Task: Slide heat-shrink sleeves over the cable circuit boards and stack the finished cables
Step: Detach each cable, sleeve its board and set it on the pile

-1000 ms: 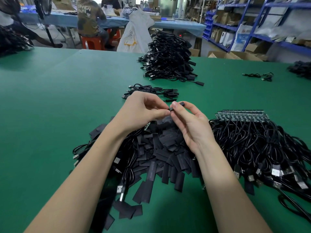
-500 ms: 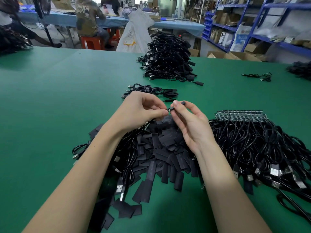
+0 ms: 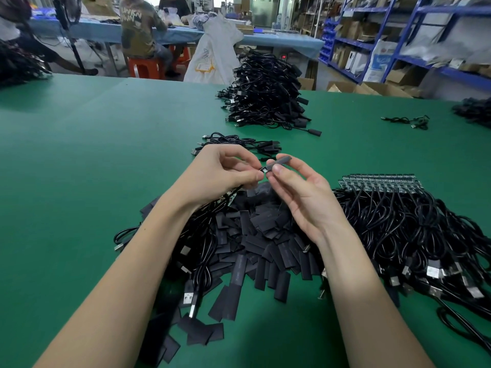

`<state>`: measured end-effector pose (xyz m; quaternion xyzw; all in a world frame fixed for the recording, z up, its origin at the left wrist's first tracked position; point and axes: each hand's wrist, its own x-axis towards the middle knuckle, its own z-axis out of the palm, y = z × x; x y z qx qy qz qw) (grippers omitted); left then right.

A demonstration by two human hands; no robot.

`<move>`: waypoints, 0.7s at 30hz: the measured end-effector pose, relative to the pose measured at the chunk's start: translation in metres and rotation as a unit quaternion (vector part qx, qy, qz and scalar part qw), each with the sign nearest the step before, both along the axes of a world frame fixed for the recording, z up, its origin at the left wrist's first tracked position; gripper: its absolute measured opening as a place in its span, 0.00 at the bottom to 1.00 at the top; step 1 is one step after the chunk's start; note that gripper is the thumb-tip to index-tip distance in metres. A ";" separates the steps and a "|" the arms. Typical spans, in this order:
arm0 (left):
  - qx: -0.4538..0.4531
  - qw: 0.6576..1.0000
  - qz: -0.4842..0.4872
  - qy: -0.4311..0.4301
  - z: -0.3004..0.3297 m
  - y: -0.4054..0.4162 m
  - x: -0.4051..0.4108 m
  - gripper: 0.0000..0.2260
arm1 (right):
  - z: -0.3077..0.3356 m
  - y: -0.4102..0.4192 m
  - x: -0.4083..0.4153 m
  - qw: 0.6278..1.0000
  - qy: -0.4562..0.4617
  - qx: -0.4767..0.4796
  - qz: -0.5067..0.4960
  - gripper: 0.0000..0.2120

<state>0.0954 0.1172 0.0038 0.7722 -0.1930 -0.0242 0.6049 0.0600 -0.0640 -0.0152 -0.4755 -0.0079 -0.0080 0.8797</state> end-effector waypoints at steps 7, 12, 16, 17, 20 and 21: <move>0.001 1.000 0.002 -0.003 0.001 0.000 0.000 0.04 | -0.002 0.003 0.000 1.000 -0.002 -0.003 -0.014 0.09; 0.005 1.000 0.001 -0.020 0.002 0.001 -0.001 0.04 | -0.002 0.003 0.000 1.000 -0.005 0.009 -0.012 0.10; 0.013 0.999 -0.009 -0.041 0.003 0.003 -0.001 0.03 | -0.003 0.003 0.001 1.000 -0.004 0.009 -0.005 0.12; 0.014 0.999 -0.011 -0.045 0.003 0.003 -0.002 0.03 | -0.003 0.003 0.001 1.000 -0.005 0.007 -0.004 0.13; 0.011 0.999 -0.017 -0.048 0.002 0.004 -0.002 0.03 | -0.002 0.001 0.001 1.000 -0.006 0.005 0.003 0.14; 0.010 0.999 -0.019 -0.048 0.002 0.003 -0.002 0.03 | -0.002 0.000 0.001 1.000 -0.005 0.005 0.005 0.14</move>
